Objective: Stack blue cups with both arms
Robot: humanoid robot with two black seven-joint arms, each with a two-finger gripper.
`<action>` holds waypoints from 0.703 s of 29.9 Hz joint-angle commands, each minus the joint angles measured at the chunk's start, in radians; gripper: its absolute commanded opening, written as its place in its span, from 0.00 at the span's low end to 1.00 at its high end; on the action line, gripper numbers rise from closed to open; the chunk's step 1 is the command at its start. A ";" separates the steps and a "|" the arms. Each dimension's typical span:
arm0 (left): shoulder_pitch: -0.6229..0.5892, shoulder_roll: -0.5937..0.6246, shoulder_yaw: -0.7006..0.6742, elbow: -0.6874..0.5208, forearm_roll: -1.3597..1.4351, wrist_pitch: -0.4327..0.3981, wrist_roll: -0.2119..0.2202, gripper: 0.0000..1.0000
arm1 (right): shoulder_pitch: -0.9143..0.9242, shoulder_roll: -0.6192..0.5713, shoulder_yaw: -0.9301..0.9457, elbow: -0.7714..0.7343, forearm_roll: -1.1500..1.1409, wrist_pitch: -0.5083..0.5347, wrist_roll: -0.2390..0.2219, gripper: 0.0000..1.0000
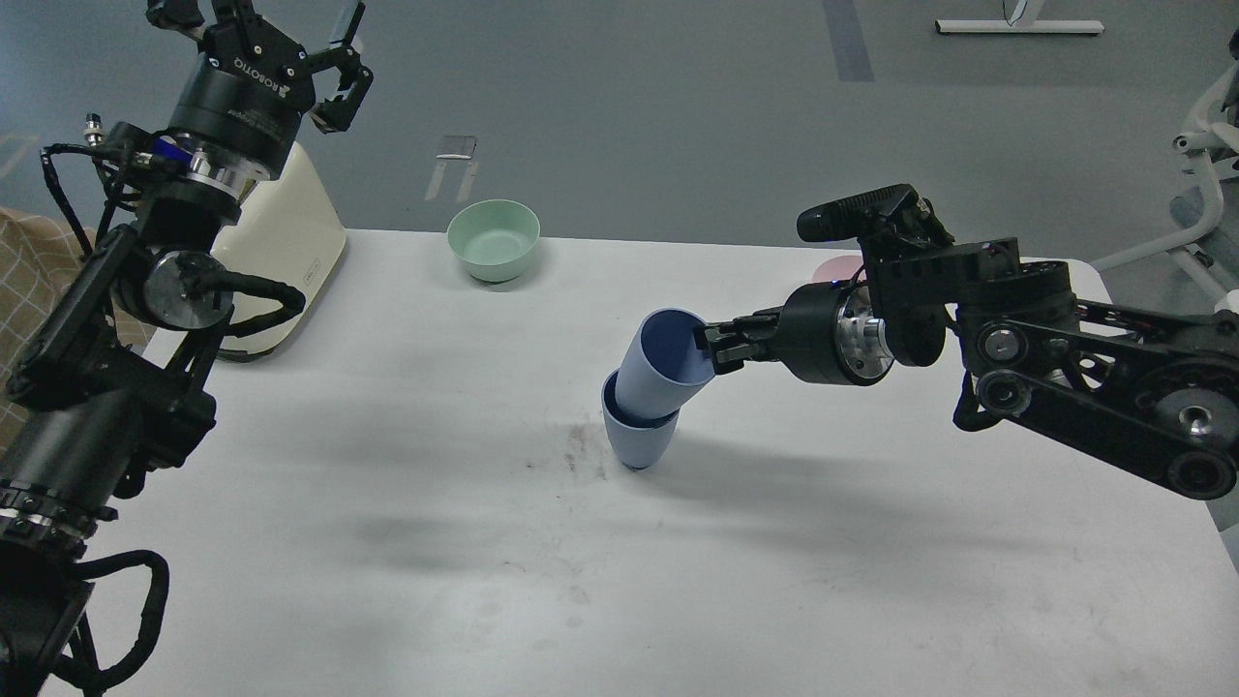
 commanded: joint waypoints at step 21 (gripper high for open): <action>0.000 -0.002 0.002 0.000 0.001 0.001 -0.005 0.98 | -0.021 0.003 0.036 -0.002 0.001 0.000 -0.002 0.38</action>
